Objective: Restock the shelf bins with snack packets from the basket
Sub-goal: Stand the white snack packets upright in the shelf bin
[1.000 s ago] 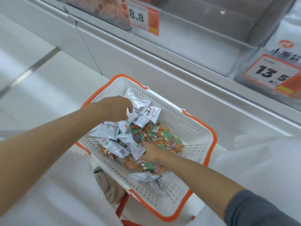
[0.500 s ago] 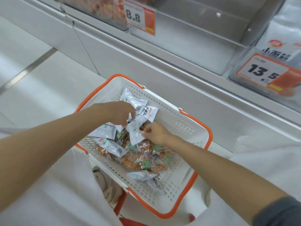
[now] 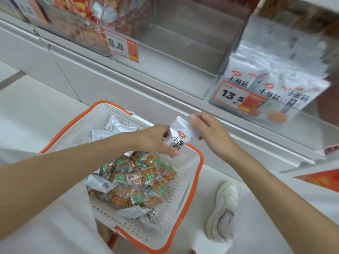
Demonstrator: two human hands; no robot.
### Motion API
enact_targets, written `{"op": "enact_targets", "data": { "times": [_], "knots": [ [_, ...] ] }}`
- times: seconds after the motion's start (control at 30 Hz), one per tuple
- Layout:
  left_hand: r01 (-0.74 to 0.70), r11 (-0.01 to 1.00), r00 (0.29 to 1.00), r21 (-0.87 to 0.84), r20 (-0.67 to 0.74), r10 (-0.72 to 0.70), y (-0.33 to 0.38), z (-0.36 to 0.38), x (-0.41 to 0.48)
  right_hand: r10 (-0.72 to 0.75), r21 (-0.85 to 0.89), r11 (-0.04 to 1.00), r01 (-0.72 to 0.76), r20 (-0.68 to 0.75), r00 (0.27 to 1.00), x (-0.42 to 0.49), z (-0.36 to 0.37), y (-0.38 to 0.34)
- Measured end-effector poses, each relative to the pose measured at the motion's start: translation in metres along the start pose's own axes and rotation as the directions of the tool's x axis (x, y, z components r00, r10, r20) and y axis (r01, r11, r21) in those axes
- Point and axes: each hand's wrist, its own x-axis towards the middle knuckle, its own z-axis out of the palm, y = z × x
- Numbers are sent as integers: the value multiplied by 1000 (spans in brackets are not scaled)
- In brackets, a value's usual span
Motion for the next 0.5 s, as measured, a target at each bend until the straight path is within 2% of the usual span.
{"op": "enact_targets", "data": {
  "times": [0.07, 0.17, 0.23, 0.3, 0.37, 0.5],
  "knots": [
    [-27, 995, 998, -92, 58, 33, 13, 10, 7, -145, -95, 986, 138, -61, 988, -3, -7, -1],
    [-27, 972, 995, -235, 85, 48, 29, 23, 15, -279, -236, 943, 234, -183, 942, -1, -16, 5],
    [-28, 963, 995, -269, 87, 53, 35, 27, 22, -417, -382, 871, 309, -242, 876, 2, -30, 8],
    [-36, 960, 999, -278, 25, 45, 42, 26, 26, -523, -477, 802, 360, -270, 808, 3, -47, 9],
    [-63, 959, 998, -275, -5, 64, 47, 25, 30, -560, -496, 781, 379, -287, 777, 2, -60, 8],
    [-144, 957, 989, -250, -71, 130, 60, 29, 33, -524, -423, 826, 372, -336, 783, -3, -72, 6]
  ]
}}
